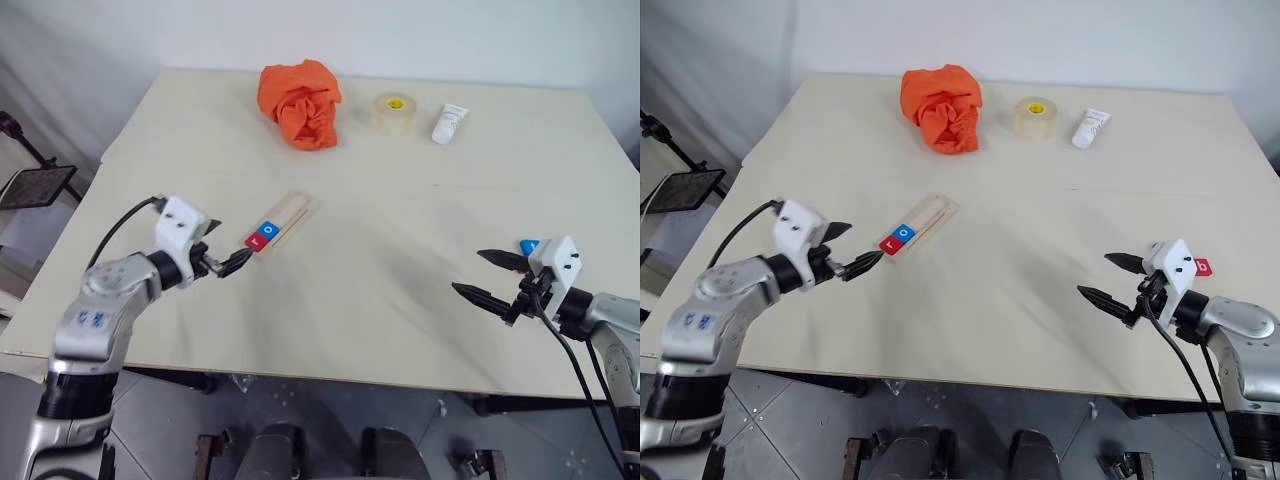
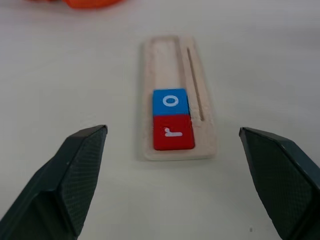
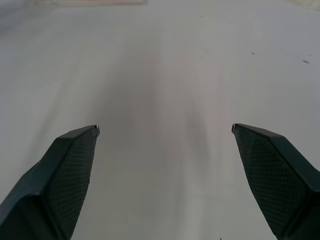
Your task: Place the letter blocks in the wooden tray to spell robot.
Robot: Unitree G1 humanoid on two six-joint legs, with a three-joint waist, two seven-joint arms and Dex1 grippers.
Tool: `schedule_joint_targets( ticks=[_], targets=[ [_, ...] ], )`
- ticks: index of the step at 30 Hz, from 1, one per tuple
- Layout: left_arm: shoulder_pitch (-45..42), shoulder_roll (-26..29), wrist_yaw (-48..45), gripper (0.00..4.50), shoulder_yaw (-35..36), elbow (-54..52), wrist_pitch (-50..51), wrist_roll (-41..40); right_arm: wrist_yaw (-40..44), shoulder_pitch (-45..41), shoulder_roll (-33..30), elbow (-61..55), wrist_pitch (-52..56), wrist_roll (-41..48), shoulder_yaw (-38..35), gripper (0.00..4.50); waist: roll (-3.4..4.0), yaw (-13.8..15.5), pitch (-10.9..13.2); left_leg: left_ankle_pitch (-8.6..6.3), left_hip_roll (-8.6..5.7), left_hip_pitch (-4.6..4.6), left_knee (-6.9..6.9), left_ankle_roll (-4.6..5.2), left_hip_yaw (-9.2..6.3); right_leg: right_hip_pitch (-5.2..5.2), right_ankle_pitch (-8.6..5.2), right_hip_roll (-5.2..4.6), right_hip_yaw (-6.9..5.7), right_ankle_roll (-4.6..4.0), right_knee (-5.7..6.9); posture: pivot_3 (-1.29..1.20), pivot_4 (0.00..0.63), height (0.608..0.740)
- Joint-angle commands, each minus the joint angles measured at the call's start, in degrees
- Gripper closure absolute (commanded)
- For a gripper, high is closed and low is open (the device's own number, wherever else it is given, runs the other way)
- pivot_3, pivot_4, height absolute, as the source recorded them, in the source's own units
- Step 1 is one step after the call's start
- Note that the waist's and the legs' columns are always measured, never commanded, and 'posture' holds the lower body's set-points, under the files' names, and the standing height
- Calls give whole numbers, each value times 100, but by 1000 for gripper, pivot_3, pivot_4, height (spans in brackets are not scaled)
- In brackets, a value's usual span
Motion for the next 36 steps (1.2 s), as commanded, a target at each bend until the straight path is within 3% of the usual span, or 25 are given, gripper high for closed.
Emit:
schedule_joint_targets(
  ticks=[1,14,36],
  targets=[
    [-754,24,-46,0,-475,387,640,242,30,-76,8,-71,-96,8,40,42,-2,-9,1,0,-1,-1,5,0,0,0,0,1,0,0,0,0,150,740],
    [-1479,-202,-199,0,-1249,1572,979,802,29,-6,2,-14,-150,-3,3,42,-10,-9,6,0,1,-6,-2,-3,5,-16,0,4,4,0,8,0,150,740],
    [-2086,-907,-700,0,-1672,2975,690,1466,66,-185,3,270,-309,-95,91,42,-8,64,5,1,-3,-6,39,0,-2,1,0,0,4,0,23,0,150,740]
  ],
)
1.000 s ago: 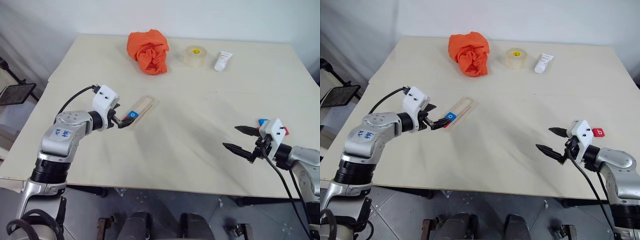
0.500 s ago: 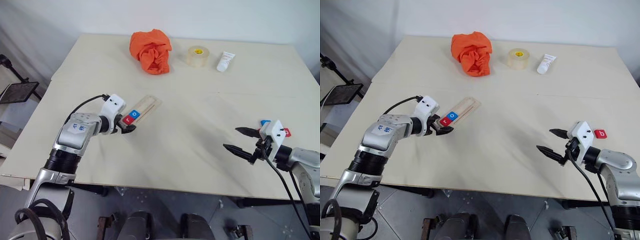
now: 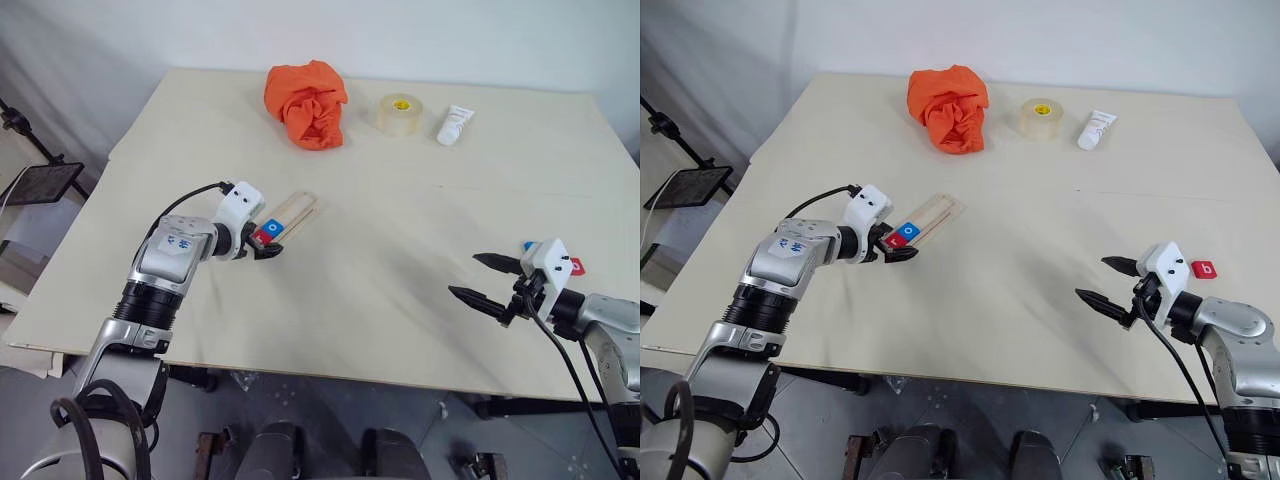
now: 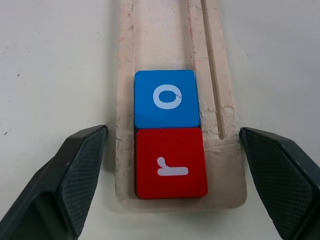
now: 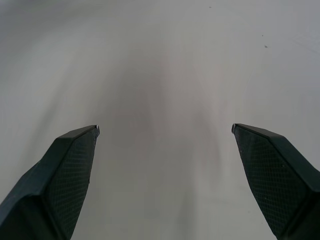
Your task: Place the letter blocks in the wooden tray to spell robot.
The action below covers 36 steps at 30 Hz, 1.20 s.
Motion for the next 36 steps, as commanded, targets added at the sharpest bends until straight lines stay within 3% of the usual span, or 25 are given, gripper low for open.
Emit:
schedule_joint_targets(
  ticks=[1,6,13,17,20,23,36],
  targets=[
    [25,-118,-149,0,-310,312,63,180,32,-85,-16,-39,-110,20,-44,42,0,11,0,0,0,0,2,0,0,1,0,0,0,0,0,0,150,740],
    [-26,-116,-129,1089,-416,526,113,394,23,-98,-19,6,-143,-14,-61,0,5,30,-3,0,1,1,15,0,0,6,0,0,3,0,4,0,150,740],
    [48,-46,-469,1102,-471,238,-314,412,11,-53,-20,0,-160,-36,-97,0,7,22,-5,-1,2,1,19,1,1,6,0,0,6,0,4,0,150,740],
    [-50,-28,-968,1102,-627,-767,-446,247,-4,22,-35,-35,-168,-21,-156,0,6,26,-4,-2,2,-3,15,2,1,2,0,0,5,0,2,0,150,740],
    [-250,-167,-1196,1102,-769,-1218,-278,183,-12,80,-51,-83,-163,-3,-196,0,4,44,-2,-2,2,-69,45,4,-15,-44,0,1,-7,0,2,0,150,740],
    [-424,-292,-1396,1102,-985,-1401,-275,207,-10,235,-85,-179,-193,4,-278,0,3,35,-1,-2,3,-80,46,5,-15,-52,0,3,-15,0,2,0,150,740],
    [-570,-1027,-1766,1102,-2361,-1223,-1053,786,-214,2022,-127,-1205,-183,203,-1590,0,2,62,0,-4,3,-78,44,9,-8,-44,0,3,-13,1,-10,0,150,740]
  ],
)
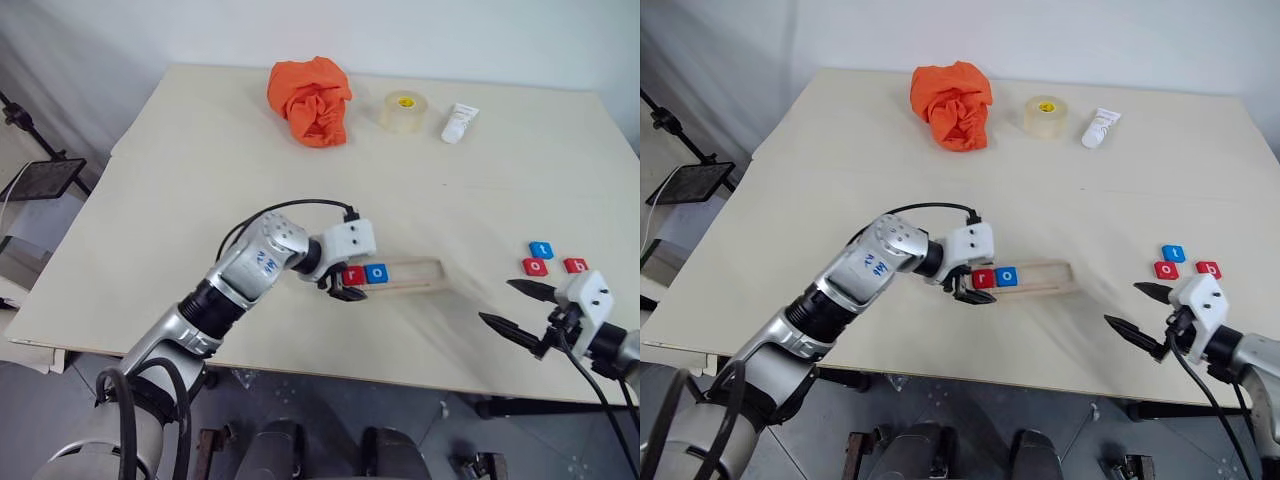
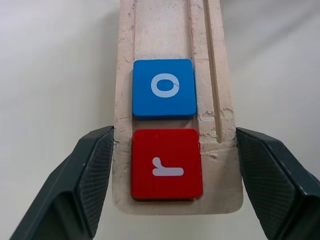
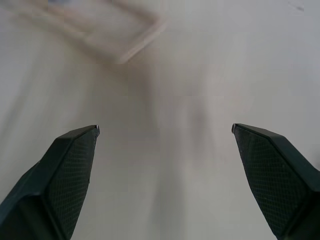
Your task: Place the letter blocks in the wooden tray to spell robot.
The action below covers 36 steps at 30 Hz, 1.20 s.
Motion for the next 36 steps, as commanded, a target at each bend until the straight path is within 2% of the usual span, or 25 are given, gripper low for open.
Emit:
schedule_joint_targets(
  ticks=[1,10,12,14,22,25,29,33,36],
  targets=[
    [-35,-110,-6,1102,-219,116,-486,285,-152,471,55,-504,-17,200,-593,0,0,4,0,0,0,2,0,0,0,2,0,0,0,0,1,0,150,740],
    [14,-357,-97,1102,-312,248,-792,522,-398,1328,310,-1055,25,350,-1121,0,0,5,0,0,1,6,-1,1,-1,10,0,0,1,0,-7,0,150,740],
    [-17,-418,-104,357,-291,309,-843,553,-469,1374,357,-1140,51,373,-1131,0,1,5,0,1,0,6,-1,2,0,10,0,0,2,0,-7,0,150,740],
    [14,-383,-152,22,-309,273,-961,614,-521,1400,377,-1193,64,384,-1128,0,1,3,0,1,1,6,-1,2,-1,10,0,0,1,0,-8,0,150,740],
    [453,-167,-96,22,266,-212,-1183,405,-852,1299,464,-1328,231,535,-1199,0,3,-11,-1,1,1,8,-1,2,-1,10,0,0,3,0,-6,0,150,740],
    [776,-4,-132,22,607,-553,-1244,175,-1271,1128,505,-1317,562,648,-1279,0,4,-19,-2,1,3,9,0,2,-2,10,0,0,4,0,-2,0,150,740],
    [1298,-108,-53,22,1295,-711,-1007,-466,-1941,717,558,-1106,1010,630,-1321,0,7,-19,-4,1,2,12,3,2,-4,12,0,-2,5,0,4,0,150,740],
    [1996,-141,-260,22,1822,-786,-1713,-1061,-2407,240,501,-693,1237,458,-1244,0,7,-27,-4,0,1,13,3,2,-5,11,0,-4,4,0,6,0,150,740],
    [2281,-80,-449,22,1965,-692,-2341,-1213,-2434,66,443,-501,1382,467,-1226,0,8,-19,-4,1,1,13,2,2,-5,11,0,-4,2,0,6,0,150,740]
  ],
)
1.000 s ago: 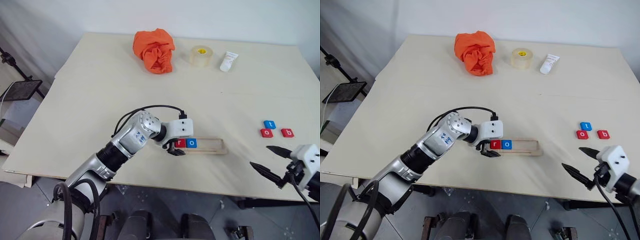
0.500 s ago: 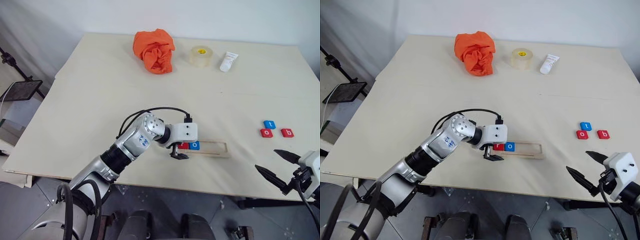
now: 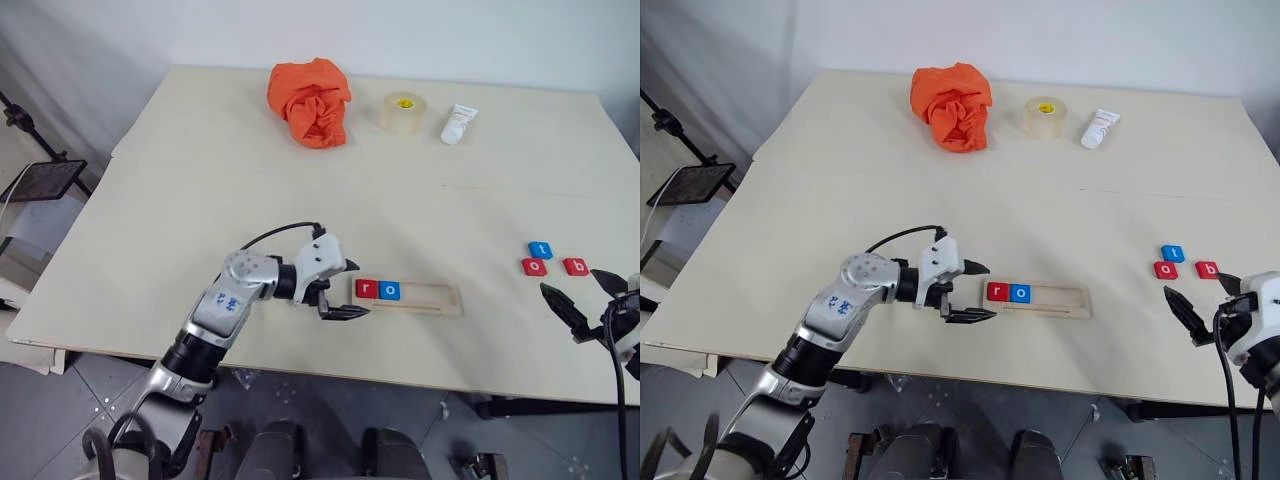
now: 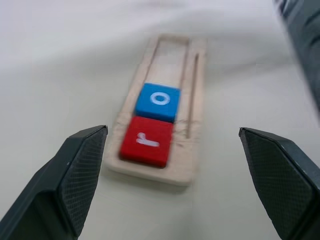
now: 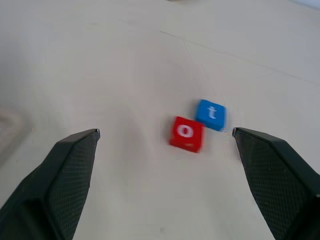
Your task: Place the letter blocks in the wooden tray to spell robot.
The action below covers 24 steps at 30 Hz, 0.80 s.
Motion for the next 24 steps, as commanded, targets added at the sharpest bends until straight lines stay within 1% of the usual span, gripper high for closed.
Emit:
schedule_joint_targets(
  ticks=[1,3,5,8,15,24],
  targets=[
    [116,24,-206,22,215,-88,-709,-271,-39,-85,-97,105,99,26,-99,0,0,17,0,0,0,0,0,0,0,0,0,0,-1,0,0,0,150,740],
    [274,15,-418,22,365,184,-1440,-391,64,-110,-206,273,166,24,-140,0,1,17,-1,0,-2,0,0,1,1,1,0,0,0,0,-1,0,150,740],
    [554,165,-719,22,596,641,-2293,-486,262,12,-346,519,188,4,-238,0,5,7,-3,-1,-3,3,0,2,5,2,0,-1,1,0,-1,0,150,740],
    [696,246,-892,22,796,1066,-2898,-591,429,28,-496,758,170,15,-288,0,10,-23,-6,-1,0,9,-8,3,9,1,0,0,-1,0,0,0,150,740],
    [637,345,-997,22,977,1596,-3242,-659,493,-223,-736,1160,200,25,-360,0,10,-95,-6,3,-4,10,0,10,11,6,1,-7,0,2,2,0,150,740],
    [364,279,-1001,22,975,1980,-3548,-632,468,-370,-742,1297,182,1,-309,0,10,-110,-6,3,-4,10,-1,9,10,5,1,-7,-2,2,4,0,150,740]
  ],
)
